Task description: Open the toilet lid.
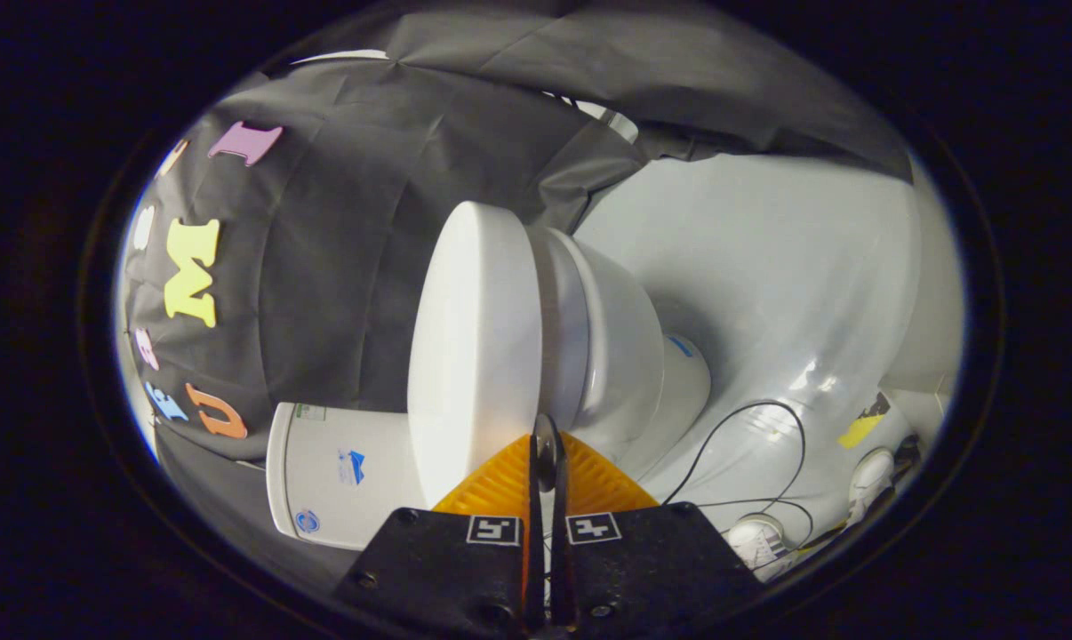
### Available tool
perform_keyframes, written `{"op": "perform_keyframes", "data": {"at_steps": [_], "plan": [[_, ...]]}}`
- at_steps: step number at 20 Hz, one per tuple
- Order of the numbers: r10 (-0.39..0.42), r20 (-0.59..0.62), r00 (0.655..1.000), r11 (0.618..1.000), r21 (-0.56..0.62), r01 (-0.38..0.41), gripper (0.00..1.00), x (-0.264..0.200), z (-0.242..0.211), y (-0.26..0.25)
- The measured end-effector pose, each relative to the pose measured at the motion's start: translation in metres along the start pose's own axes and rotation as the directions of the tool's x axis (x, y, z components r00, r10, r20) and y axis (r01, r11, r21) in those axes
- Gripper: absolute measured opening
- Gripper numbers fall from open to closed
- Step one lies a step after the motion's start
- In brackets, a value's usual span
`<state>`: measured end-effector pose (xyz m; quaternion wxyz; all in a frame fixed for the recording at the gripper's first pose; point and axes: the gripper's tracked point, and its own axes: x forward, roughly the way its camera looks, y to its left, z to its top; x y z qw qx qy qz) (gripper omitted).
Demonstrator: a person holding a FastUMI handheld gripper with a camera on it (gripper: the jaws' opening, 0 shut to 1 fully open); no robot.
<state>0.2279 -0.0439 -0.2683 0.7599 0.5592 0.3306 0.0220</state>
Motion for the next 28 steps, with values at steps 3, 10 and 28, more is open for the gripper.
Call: {"op": "perform_keyframes", "data": {"at_steps": [3,10,28], "plan": [[0.013,0.009,1.0,1.0,0.0,-0.013,0.05,-0.003,0.0,0.007],[0.02,0.048,0.999,0.998,-0.052,-0.017,0.05,-0.011,0.002,0.023],[0.079,0.085,0.993,0.976,-0.207,-0.06,0.05,-0.031,-0.003,0.072]]}}
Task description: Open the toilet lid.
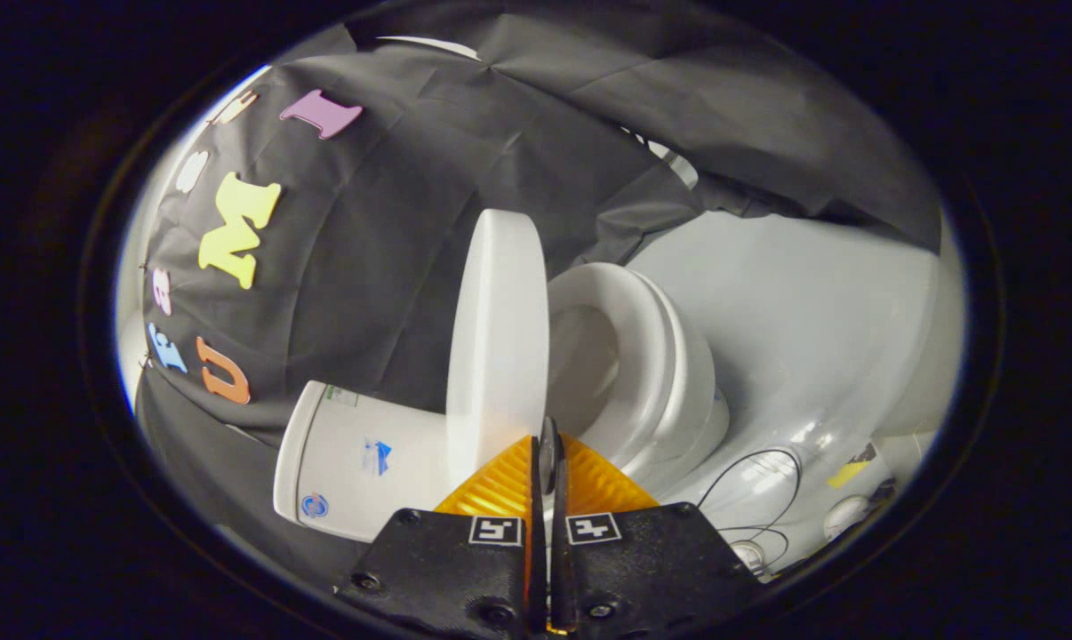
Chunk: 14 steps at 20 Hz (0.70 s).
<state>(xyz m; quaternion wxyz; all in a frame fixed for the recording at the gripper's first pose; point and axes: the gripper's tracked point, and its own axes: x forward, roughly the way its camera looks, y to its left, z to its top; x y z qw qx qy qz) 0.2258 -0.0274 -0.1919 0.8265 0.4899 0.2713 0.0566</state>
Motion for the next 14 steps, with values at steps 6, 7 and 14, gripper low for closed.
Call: {"op": "perform_keyframes", "data": {"at_steps": [6,7,14], "plan": [[-0.012,0.015,1.0,0.998,-0.058,0.013,0.05,0.0,0.002,0.01],[-0.017,0.014,1.0,0.998,-0.055,0.018,0.05,0.0,0.0,0.01],[-0.033,0.044,0.998,0.991,-0.127,0.039,0.05,-0.002,-0.001,0.03]]}}
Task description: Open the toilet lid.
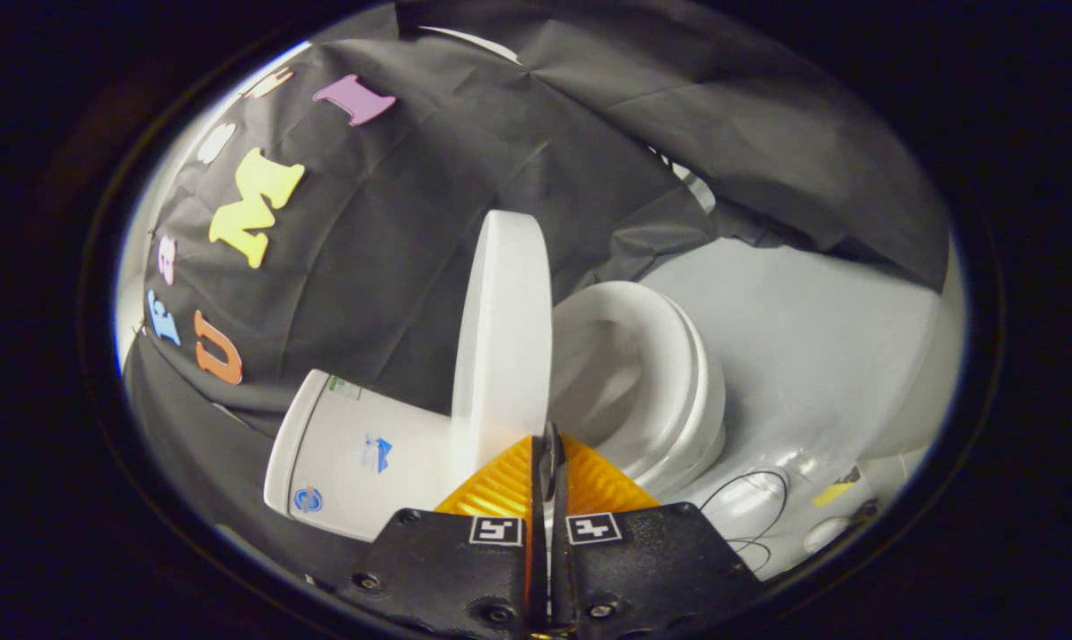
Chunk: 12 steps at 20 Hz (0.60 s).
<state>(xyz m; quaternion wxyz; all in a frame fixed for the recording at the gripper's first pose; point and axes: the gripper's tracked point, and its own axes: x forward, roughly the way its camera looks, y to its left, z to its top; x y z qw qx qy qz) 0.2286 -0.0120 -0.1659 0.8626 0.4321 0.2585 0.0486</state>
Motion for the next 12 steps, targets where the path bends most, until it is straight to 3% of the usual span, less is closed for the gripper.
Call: {"op": "perform_keyframes", "data": {"at_steps": [12], "plan": [[-0.009,0.024,1.0,0.997,-0.073,0.011,0.05,-0.012,0.003,0.035]]}}
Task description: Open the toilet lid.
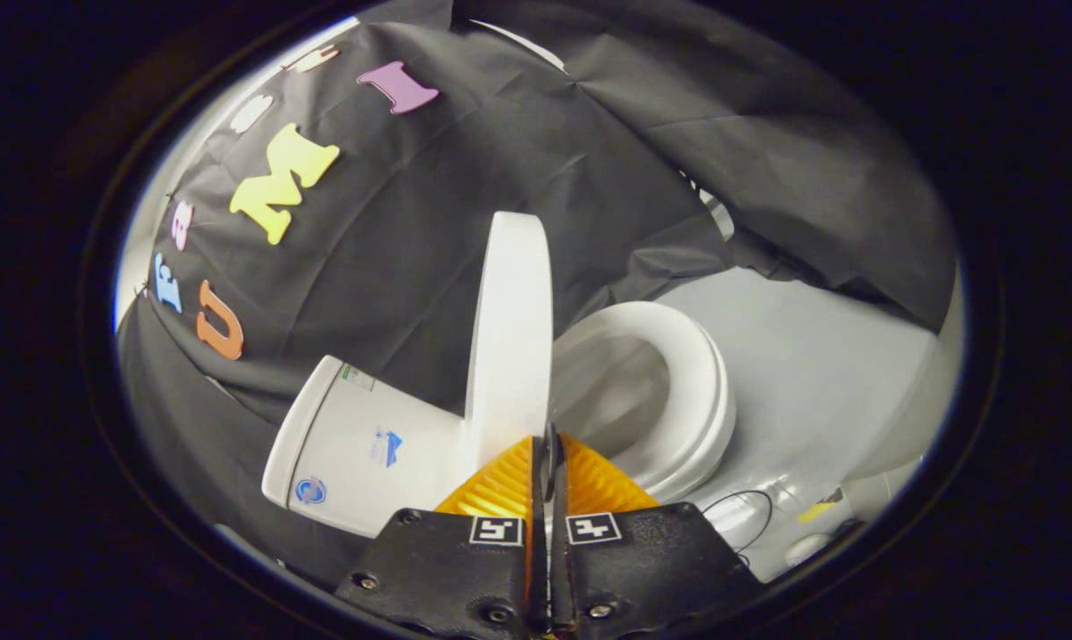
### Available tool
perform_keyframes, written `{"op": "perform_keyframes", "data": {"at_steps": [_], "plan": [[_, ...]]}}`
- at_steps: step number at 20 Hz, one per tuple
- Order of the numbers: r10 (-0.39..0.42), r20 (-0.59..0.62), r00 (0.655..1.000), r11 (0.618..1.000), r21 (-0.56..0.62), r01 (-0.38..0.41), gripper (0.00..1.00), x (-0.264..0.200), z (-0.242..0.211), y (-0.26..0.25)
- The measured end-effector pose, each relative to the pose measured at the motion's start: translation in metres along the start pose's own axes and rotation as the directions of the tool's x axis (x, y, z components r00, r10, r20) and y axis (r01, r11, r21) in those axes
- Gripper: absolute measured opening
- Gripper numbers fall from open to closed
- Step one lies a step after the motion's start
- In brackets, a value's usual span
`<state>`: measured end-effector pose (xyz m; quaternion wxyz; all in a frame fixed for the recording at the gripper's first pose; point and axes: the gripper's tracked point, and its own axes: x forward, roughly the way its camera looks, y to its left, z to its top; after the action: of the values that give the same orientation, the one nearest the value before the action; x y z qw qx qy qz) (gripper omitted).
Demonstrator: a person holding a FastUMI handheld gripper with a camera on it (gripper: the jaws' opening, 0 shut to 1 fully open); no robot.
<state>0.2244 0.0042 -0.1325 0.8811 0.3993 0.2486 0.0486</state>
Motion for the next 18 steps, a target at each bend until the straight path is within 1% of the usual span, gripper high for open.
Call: {"op": "perform_keyframes", "data": {"at_steps": [5,7,9,13,18], "plan": [[-0.003,0.021,1.0,1.0,-0.015,0.003,0.05,-0.006,0.0,0.018],[-0.01,0.027,1.0,1.0,-0.021,0.01,0.05,-0.005,0.002,0.015],[-0.022,0.033,0.999,0.999,-0.046,0.023,0.05,-0.008,0.004,0.016],[-0.017,0.04,0.999,0.997,-0.069,0.02,0.05,-0.009,0.003,0.02],[-0.024,0.058,0.998,0.99,-0.138,0.032,0.05,-0.004,0.002,0.021]]}}
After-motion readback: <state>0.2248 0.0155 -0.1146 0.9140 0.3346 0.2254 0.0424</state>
